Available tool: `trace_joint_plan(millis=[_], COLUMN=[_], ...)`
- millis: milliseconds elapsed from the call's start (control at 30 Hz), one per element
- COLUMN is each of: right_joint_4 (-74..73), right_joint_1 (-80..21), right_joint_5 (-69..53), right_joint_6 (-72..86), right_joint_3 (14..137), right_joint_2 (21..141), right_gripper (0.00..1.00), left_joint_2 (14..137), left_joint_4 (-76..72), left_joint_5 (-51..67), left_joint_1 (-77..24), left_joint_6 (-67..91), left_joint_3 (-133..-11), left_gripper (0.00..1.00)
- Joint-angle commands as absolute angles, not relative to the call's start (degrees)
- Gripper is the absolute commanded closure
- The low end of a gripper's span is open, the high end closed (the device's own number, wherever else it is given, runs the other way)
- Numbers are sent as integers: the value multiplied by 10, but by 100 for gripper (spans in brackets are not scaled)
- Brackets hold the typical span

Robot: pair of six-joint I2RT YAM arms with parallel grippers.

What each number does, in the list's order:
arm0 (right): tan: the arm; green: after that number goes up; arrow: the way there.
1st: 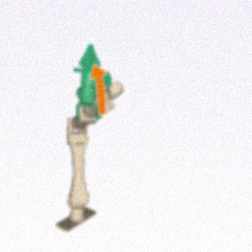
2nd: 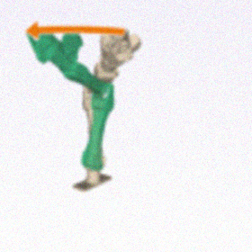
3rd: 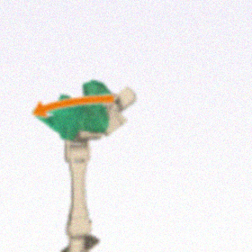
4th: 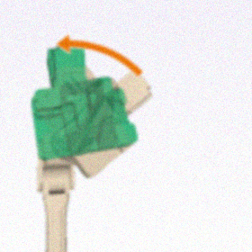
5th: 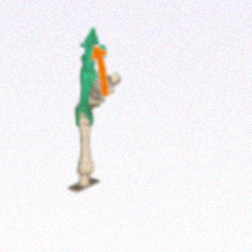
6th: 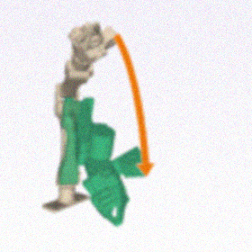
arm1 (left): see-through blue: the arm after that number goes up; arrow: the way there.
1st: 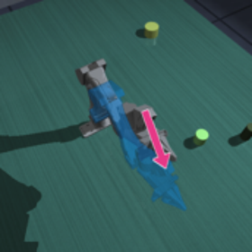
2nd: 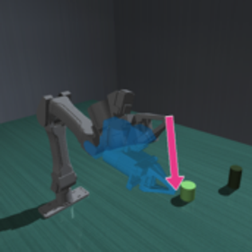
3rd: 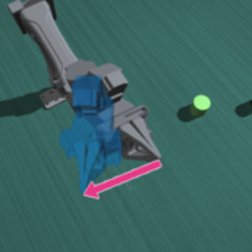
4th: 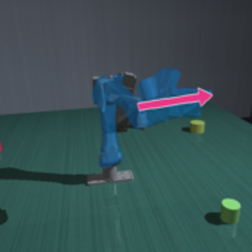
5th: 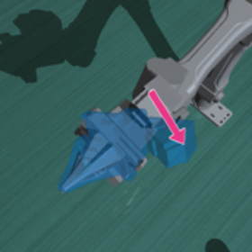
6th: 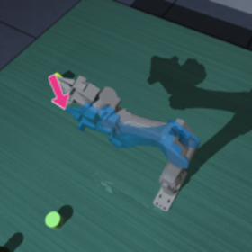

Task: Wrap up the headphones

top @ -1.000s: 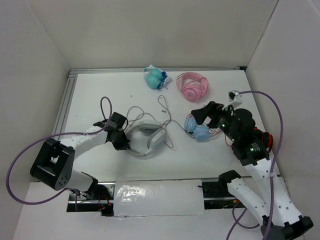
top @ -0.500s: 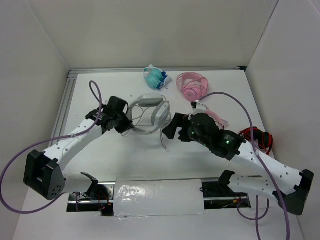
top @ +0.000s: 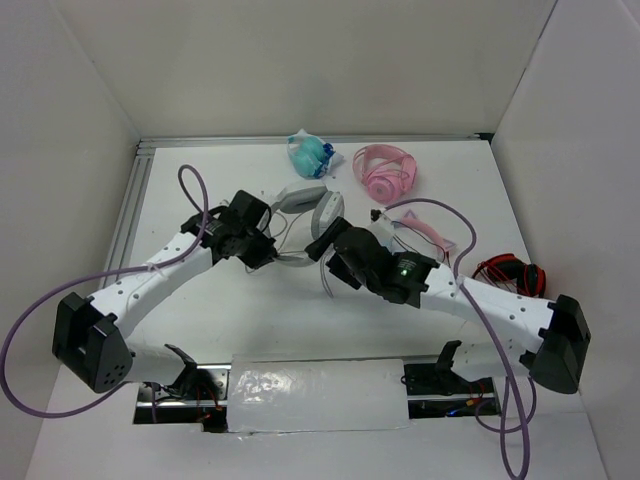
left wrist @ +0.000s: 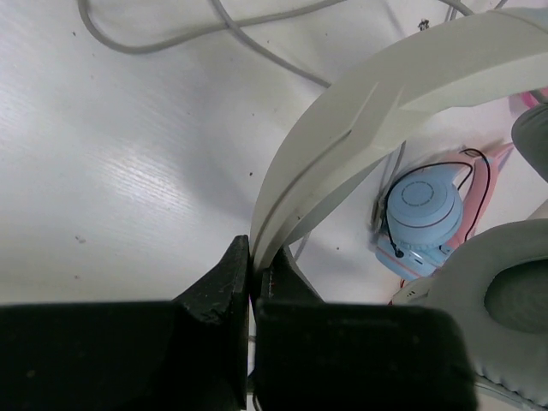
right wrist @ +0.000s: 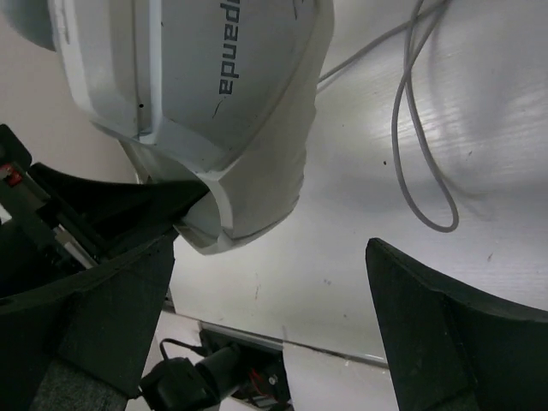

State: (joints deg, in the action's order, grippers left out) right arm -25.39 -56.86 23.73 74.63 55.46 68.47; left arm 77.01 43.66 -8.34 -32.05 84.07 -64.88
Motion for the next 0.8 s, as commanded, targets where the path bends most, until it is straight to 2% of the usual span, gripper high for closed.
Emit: trace_joint_plan(millis=[0,167,233,267,400,467,500,533,600,667,700,733,767], right_joint_4=[-194,-264,-270,-267,-286,-301,-307,-328,-330,-335,-337,-337,-329], right_joint_1=[-573,-570,-563,-563,-564,-564,-565,-564,-565,-564,-563,-561,-559], right_joint_5=[272,282,277,278,295,314,320,332,349,366,373,379,378], right_joint_6=[787,778,785,785,785,771,770,778,756,734,699,678,643], right_joint_3=[569,652,657,657,668,676,682,686,697,705,714,718,719], right_joint_2=[708,795,809,815,833,839,844,845,844,838,834,825,818], right_gripper=[0,3,17,27,46,71,91,100,100,100,100,100,100], left_joint_2=[754,754,744,742,723,719,716,714,706,699,690,686,682], left_joint_4=[400,432,436,434,409,403,400,390,373,345,322,319,316], left_joint_5=[-67,-81,-88,-91,-89,-88,-88,-89,-84,-73,-67,-60,-44], left_joint_1=[-338,-361,-365,-367,-372,-378,-379,-383,-383,-384,-384,-384,-384], left_joint_6=[889,919,927,929,918,909,900,887,857,808,754,731,707], left_joint_3=[-670,-684,-680,-679,-665,-661,-658,-654,-643,-630,-620,-615,-613], left_gripper=[100,100,100,100,100,100,100,100,100,78,62,16,2])
